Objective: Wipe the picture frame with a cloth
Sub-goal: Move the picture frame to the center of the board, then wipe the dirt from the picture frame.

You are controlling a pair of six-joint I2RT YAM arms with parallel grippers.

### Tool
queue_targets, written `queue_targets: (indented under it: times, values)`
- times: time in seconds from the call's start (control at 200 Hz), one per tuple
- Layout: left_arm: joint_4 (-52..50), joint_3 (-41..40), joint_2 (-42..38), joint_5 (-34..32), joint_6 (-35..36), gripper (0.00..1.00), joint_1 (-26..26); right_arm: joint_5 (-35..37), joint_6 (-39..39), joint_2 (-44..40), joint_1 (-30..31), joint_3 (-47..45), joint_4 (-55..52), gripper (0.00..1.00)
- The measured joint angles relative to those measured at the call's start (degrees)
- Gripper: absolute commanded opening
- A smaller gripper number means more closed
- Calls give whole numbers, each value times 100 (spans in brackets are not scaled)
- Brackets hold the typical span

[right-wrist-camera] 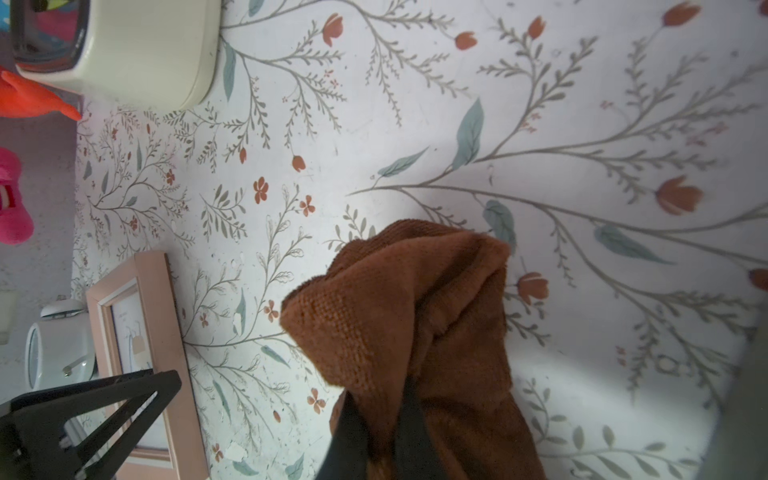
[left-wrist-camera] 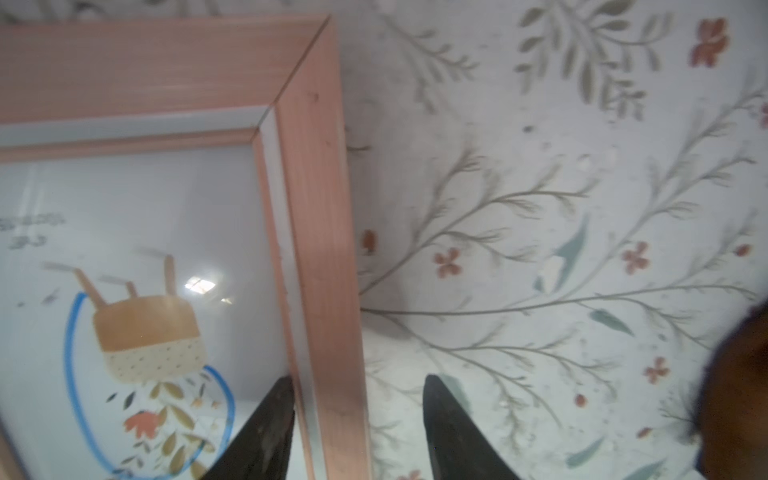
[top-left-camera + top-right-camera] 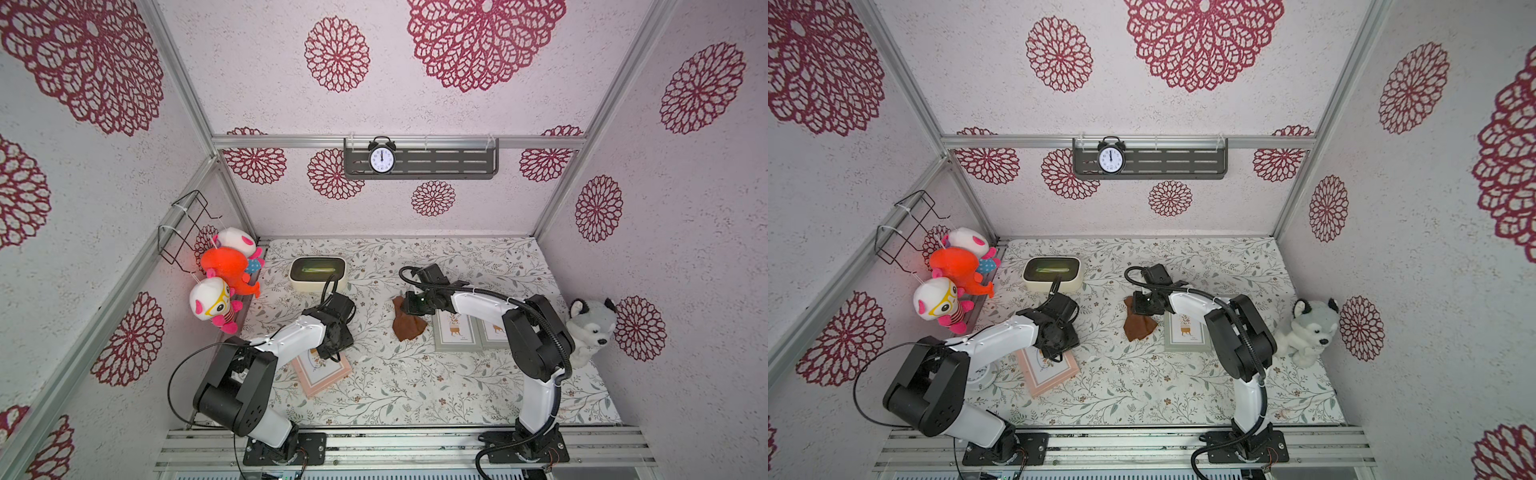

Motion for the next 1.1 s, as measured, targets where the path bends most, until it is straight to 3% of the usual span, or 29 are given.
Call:
queue_targets:
  times: [0.255, 0.48, 0.801, 0.971, 1.101]
  values:
    - [487, 1309, 1167, 568, 190, 52, -610, 219, 2, -501, -297, -621, -11, 0]
    - [391, 1552, 933, 643, 407, 62, -553, 39, -212, -772, -361, -675, -66, 0]
    - [114, 31, -994, 201, 319, 55, 435, -1008, -568, -645, 282, -310, 50, 0]
    - [256, -815, -1145, 332, 201, 51, 636, -1307, -643, -212, 658, -90, 125, 0]
    - [531, -944, -1010, 568, 188, 47, 649, -1342, -695, 118, 752, -7, 90, 0]
